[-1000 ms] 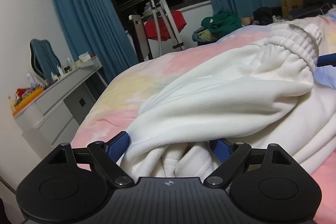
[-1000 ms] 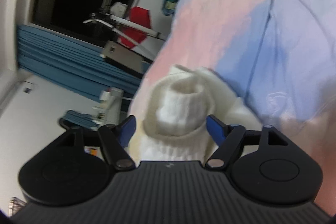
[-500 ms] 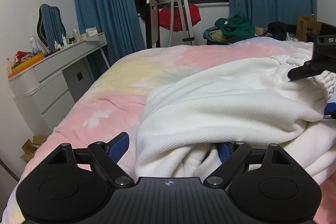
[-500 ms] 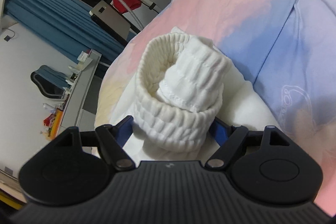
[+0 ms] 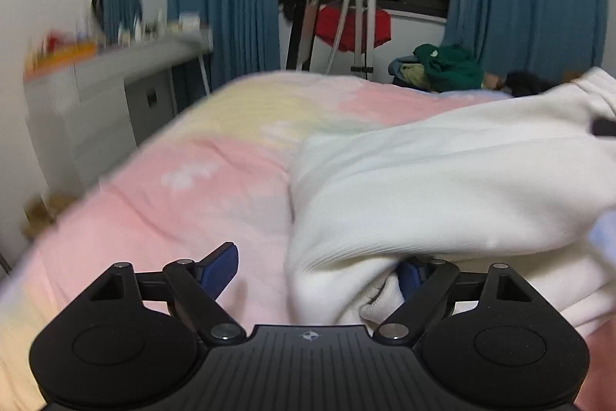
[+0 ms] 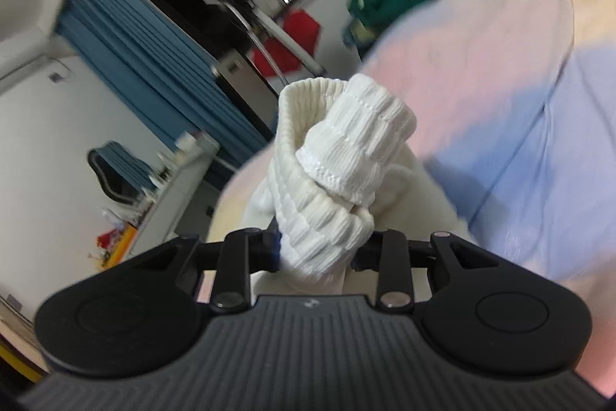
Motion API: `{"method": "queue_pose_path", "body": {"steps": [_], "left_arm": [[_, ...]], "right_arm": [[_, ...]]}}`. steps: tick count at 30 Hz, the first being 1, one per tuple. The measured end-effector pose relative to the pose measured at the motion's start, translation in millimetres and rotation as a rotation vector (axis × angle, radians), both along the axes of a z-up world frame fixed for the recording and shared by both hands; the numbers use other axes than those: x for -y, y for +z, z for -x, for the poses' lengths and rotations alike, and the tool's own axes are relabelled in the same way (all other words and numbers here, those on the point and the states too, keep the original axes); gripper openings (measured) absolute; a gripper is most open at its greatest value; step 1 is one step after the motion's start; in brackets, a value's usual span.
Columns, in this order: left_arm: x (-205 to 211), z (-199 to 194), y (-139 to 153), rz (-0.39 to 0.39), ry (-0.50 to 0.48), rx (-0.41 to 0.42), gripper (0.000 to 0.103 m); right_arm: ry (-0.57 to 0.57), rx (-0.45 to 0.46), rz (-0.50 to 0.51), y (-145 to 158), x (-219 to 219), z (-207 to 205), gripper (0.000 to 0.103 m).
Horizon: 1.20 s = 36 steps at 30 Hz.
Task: Fold clothes
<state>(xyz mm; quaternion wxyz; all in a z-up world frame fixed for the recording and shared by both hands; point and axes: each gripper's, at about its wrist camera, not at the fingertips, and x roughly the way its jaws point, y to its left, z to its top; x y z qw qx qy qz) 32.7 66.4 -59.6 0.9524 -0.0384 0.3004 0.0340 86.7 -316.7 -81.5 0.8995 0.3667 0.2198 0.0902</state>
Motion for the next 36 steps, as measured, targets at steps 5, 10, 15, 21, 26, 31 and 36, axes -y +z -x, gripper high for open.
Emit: {"method": "queue_pose_path", "body": {"steps": [5, 10, 15, 21, 26, 31, 36], "left_arm": [[-8, 2, -4, 0.076, -0.006, -0.041, 0.085], [-17, 0, -8, 0.127, -0.001, -0.078, 0.087], [-24, 1, -10, 0.163, 0.005, -0.101, 0.087], [-28, 0, -12, 0.19, 0.017, -0.122, 0.087], [-32, -2, -14, 0.207, 0.03, -0.14, 0.088], [-37, -4, -14, 0.231, 0.052, -0.153, 0.089], [-46, -7, -18, 0.288, 0.084, -0.176, 0.091]], "right_arm": [[-0.042, -0.189, 0.006, -26, 20, -12, 0.035], [-0.05, -0.282, -0.067, -50, 30, -18, 0.037], [-0.058, -0.289, 0.005, -42, 22, -19, 0.058], [-0.077, -0.362, 0.034, -53, 25, -22, 0.087], [-0.019, -0.426, -0.109, -80, 26, -37, 0.09], [0.088, -0.405, -0.162, -78, 9, -49, 0.097], [0.138, -0.279, -0.122, -53, -2, -33, 0.093]]}}
